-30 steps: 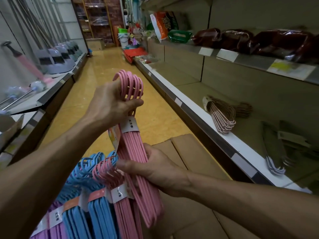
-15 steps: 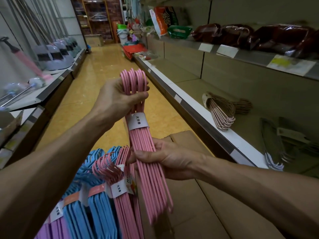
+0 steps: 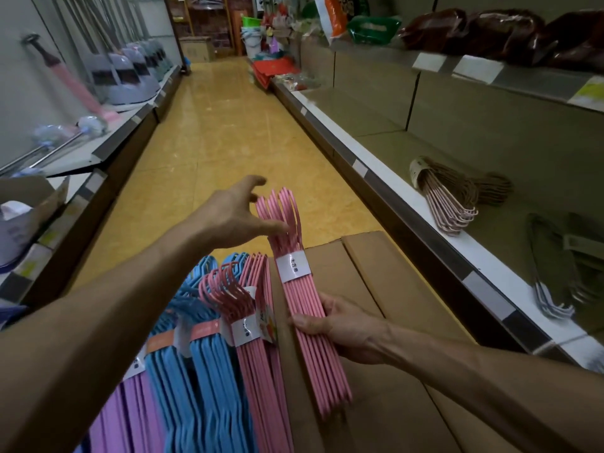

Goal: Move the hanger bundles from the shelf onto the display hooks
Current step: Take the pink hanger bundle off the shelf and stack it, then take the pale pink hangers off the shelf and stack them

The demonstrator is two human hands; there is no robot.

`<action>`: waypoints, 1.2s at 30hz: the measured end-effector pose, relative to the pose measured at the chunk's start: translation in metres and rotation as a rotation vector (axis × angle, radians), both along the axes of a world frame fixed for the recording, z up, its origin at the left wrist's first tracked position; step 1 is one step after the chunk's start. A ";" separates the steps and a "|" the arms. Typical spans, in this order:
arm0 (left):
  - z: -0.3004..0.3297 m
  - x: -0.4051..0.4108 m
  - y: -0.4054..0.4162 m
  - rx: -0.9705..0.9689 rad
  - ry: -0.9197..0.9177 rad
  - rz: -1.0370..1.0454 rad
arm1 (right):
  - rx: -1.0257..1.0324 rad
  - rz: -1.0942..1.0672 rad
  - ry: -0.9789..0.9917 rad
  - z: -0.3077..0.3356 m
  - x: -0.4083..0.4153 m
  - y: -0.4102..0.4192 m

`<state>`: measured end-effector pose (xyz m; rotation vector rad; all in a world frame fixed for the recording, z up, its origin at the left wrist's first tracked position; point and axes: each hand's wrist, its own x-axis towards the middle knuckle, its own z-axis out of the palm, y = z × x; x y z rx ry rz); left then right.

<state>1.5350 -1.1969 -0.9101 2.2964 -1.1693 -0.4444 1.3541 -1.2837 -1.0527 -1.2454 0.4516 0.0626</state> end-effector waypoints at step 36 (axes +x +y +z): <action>-0.056 0.023 0.018 0.149 -0.104 -0.122 | -0.490 0.140 0.264 -0.031 -0.009 0.007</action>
